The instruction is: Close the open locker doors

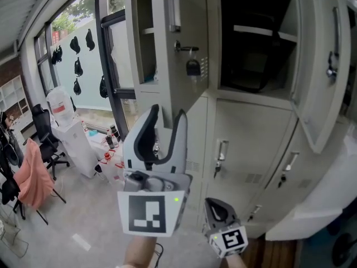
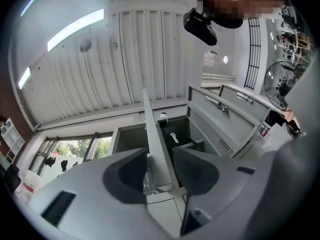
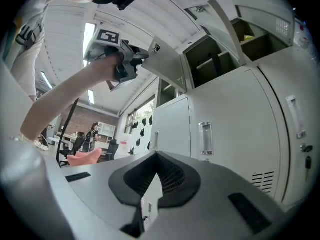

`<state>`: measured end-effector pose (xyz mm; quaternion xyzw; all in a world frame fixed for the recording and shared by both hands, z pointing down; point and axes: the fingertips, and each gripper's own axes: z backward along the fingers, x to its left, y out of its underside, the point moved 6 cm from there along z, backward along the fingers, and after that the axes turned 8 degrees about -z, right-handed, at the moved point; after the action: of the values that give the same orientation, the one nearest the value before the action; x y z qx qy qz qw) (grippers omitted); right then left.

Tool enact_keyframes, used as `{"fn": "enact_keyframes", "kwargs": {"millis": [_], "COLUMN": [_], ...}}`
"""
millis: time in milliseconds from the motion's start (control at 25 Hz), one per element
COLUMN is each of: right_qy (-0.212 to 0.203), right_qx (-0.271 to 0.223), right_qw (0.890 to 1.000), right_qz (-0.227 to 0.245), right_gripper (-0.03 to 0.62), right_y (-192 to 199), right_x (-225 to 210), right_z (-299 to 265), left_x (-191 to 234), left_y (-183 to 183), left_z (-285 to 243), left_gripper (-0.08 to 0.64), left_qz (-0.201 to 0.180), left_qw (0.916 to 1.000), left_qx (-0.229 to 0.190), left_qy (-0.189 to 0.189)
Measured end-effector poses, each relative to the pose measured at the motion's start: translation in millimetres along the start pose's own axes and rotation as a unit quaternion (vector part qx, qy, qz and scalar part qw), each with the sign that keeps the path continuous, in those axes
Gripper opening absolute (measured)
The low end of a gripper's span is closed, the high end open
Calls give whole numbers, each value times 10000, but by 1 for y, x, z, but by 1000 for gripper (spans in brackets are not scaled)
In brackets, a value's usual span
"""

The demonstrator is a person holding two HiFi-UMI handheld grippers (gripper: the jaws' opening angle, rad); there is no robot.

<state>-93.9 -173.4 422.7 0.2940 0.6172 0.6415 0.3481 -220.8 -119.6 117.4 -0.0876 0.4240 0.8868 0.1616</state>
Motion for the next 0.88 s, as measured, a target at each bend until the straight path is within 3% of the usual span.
{"fn": "enact_keyframes", "kwargs": {"millis": [360, 880], "right_qy": [59, 137], "right_qx": [-39, 116], "right_qw": [10000, 9998], "right_qz": [39, 101], "right_gripper": [5, 5], "right_y": [1, 6], "right_x": [0, 7], "right_z": [-2, -8], "left_x": [7, 36], "left_y": [2, 16], "left_z": [-2, -4], "left_gripper": [95, 84], "left_qz": [50, -38], "left_qw": [10000, 9996], "left_qx": [18, 153], "left_qy": [-44, -248]}}
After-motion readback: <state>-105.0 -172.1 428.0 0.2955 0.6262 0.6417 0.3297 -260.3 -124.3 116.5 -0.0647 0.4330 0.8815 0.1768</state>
